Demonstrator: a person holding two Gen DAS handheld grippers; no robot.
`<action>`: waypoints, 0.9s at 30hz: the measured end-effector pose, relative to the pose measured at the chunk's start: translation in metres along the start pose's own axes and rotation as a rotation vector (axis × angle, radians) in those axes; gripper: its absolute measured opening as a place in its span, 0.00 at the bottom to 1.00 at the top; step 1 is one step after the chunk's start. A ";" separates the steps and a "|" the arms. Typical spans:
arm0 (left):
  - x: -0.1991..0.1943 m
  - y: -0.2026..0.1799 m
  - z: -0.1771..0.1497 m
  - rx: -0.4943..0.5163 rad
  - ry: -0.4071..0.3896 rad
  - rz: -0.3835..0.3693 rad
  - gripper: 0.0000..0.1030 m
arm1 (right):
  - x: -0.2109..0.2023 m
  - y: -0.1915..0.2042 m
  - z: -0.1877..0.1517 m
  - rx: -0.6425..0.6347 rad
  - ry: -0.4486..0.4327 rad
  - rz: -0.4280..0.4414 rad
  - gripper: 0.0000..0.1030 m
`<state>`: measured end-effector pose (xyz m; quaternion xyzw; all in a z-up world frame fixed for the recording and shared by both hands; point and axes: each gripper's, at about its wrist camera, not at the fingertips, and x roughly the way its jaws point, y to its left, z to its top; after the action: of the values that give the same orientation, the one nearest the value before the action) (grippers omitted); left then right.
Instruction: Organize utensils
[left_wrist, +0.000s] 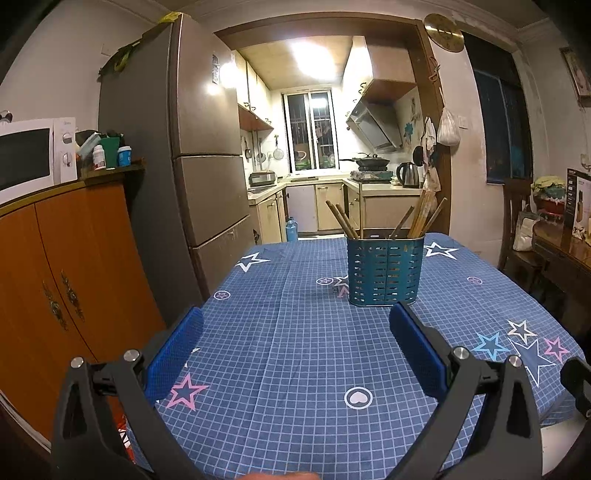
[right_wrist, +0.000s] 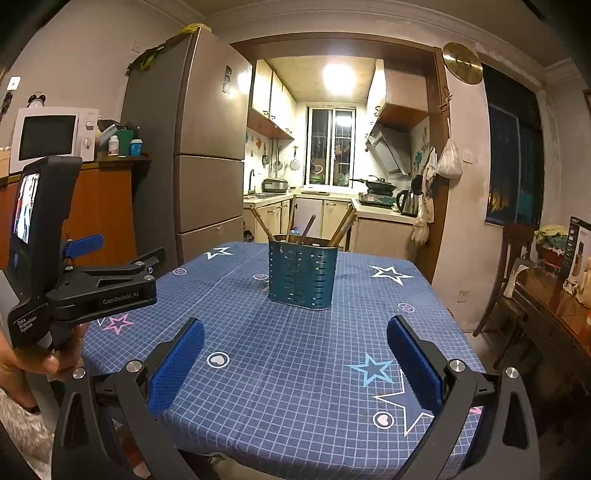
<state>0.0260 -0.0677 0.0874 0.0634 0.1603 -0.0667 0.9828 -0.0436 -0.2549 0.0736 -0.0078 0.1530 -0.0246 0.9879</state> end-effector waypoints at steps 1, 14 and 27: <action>0.000 0.000 0.000 0.000 0.000 0.000 0.95 | 0.000 0.000 0.000 -0.001 0.000 -0.001 0.96; 0.002 -0.001 -0.003 -0.004 0.015 -0.019 0.95 | 0.001 0.002 0.001 0.005 0.002 0.000 0.96; 0.000 -0.004 -0.002 0.003 -0.001 -0.012 0.95 | 0.002 -0.001 0.001 0.007 0.002 -0.001 0.96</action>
<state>0.0252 -0.0713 0.0850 0.0639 0.1601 -0.0729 0.9823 -0.0414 -0.2557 0.0737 -0.0043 0.1540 -0.0258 0.9877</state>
